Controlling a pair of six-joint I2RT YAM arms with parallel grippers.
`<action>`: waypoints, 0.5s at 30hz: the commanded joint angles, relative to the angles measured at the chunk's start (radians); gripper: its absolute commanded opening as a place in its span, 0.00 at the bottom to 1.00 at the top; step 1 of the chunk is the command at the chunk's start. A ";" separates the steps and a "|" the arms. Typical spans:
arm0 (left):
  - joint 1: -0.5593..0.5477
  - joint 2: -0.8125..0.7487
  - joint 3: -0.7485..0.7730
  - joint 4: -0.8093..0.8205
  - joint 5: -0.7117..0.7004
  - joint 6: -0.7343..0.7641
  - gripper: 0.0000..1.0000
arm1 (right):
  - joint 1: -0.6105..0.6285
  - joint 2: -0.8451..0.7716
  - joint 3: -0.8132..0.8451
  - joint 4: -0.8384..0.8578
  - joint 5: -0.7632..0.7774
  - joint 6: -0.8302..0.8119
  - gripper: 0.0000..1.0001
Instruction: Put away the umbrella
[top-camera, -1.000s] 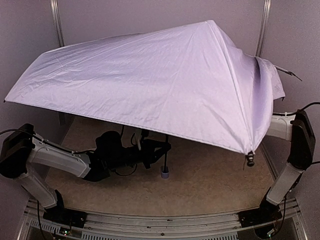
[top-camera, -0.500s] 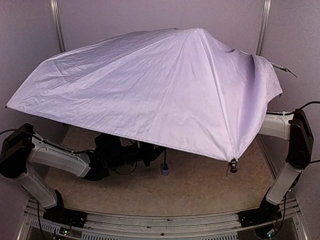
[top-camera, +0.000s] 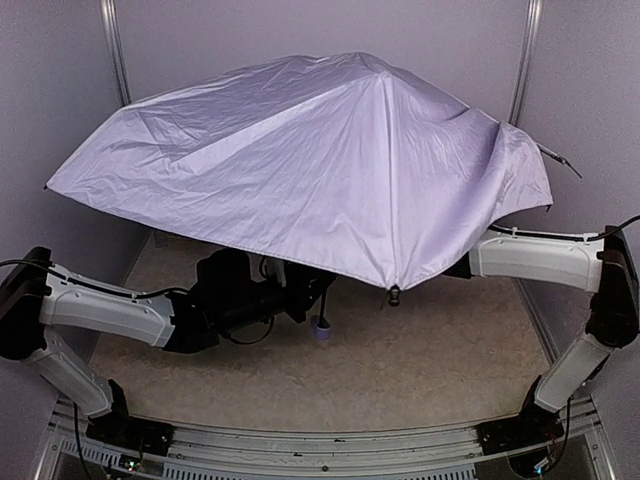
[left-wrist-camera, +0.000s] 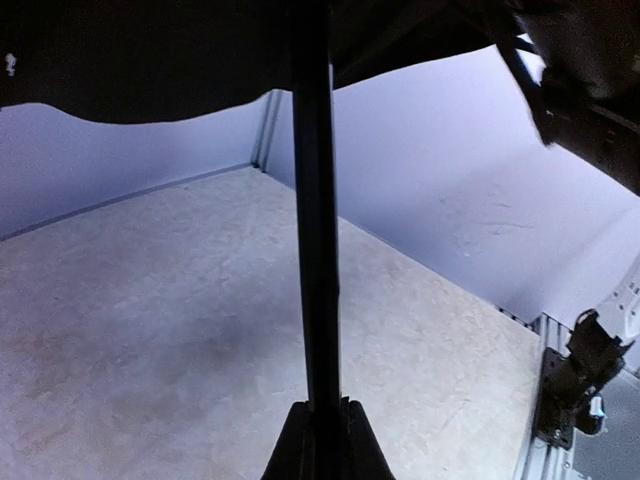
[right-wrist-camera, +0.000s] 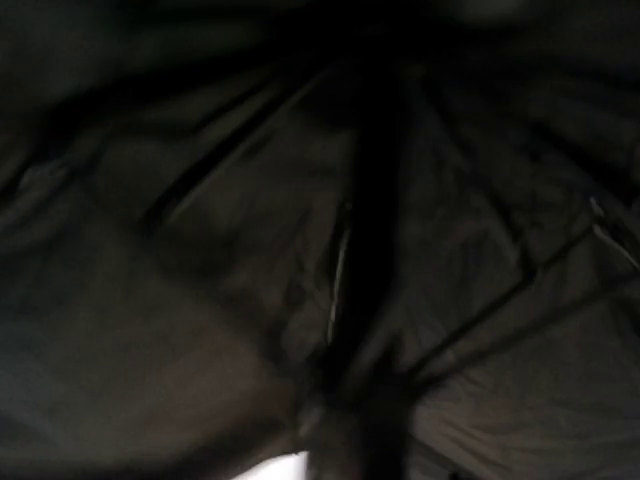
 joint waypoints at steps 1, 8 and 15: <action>-0.036 -0.045 0.101 -0.096 -0.217 0.112 0.00 | 0.051 -0.041 -0.032 -0.075 0.265 -0.250 0.50; -0.073 -0.029 0.114 -0.115 -0.261 0.134 0.00 | 0.068 -0.026 0.003 -0.106 0.327 -0.264 0.04; -0.008 -0.073 0.011 0.026 0.061 0.137 0.47 | 0.065 -0.062 -0.001 -0.091 0.129 -0.157 0.00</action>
